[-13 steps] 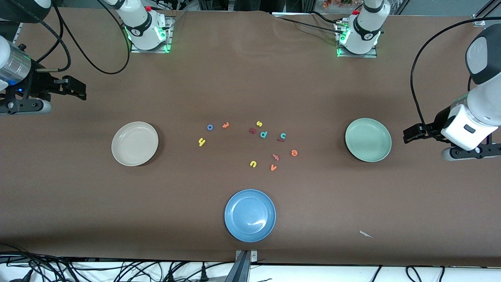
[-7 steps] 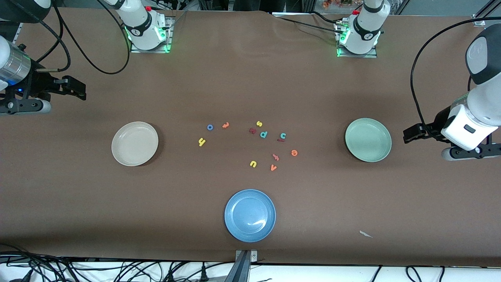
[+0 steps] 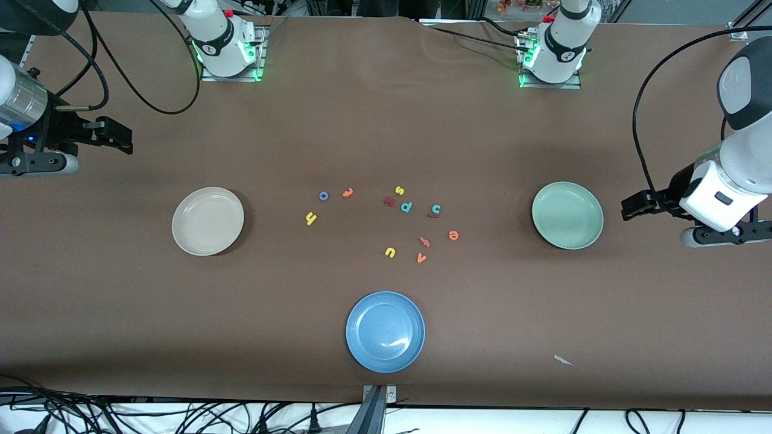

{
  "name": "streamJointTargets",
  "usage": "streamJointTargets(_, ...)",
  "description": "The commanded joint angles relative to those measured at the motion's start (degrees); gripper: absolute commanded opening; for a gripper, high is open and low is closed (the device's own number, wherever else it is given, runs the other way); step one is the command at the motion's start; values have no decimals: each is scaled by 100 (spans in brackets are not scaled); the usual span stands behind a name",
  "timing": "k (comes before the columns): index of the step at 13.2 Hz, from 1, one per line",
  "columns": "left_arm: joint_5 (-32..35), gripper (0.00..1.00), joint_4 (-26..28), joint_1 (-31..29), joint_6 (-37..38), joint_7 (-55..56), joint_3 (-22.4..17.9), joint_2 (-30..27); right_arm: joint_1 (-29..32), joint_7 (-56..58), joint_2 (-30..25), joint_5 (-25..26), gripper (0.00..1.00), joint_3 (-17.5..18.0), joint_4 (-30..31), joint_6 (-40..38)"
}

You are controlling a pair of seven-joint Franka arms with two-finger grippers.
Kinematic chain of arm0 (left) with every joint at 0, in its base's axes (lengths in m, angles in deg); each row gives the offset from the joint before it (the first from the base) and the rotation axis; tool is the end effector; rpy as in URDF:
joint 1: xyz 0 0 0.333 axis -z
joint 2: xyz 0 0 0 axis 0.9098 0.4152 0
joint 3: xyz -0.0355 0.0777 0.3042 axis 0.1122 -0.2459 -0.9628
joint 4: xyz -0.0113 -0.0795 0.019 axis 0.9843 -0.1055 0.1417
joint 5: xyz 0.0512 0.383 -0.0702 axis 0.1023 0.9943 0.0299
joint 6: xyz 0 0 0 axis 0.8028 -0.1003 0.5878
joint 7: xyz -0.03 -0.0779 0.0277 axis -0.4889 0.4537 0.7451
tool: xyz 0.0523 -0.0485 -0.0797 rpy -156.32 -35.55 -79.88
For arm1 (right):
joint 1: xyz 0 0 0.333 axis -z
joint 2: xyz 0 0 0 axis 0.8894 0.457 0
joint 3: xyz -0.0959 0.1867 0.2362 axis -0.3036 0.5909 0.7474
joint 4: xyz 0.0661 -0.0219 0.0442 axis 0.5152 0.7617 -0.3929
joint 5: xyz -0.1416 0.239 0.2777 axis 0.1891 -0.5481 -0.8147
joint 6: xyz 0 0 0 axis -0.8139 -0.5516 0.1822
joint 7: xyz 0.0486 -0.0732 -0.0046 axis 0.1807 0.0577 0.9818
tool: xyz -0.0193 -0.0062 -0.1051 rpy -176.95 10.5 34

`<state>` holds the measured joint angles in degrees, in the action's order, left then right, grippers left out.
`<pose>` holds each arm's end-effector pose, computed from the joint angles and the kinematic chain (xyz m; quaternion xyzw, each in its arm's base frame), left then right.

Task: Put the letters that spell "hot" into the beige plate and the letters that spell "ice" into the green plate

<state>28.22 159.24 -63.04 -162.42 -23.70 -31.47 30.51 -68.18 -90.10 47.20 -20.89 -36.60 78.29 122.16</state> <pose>0.6368 -0.0278 0.5275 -0.9984 -0.0537 0.0152 0.0043 0.5724 0.0437 0.5930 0.9969 0.0410 -0.0579 0.0331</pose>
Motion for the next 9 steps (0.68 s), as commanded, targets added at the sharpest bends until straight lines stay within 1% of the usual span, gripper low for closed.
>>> streamJointTargets(1, -88, 100, 146, -6, 26, -77, 4, -121, 27, -39, 58, -107, 100, -1, -139, -111)
streamJointTargets(9, -79, 100, 146, -6, 70, -85, 4, -121, 27, -39, 58, -107, 100, -1, -139, -120)
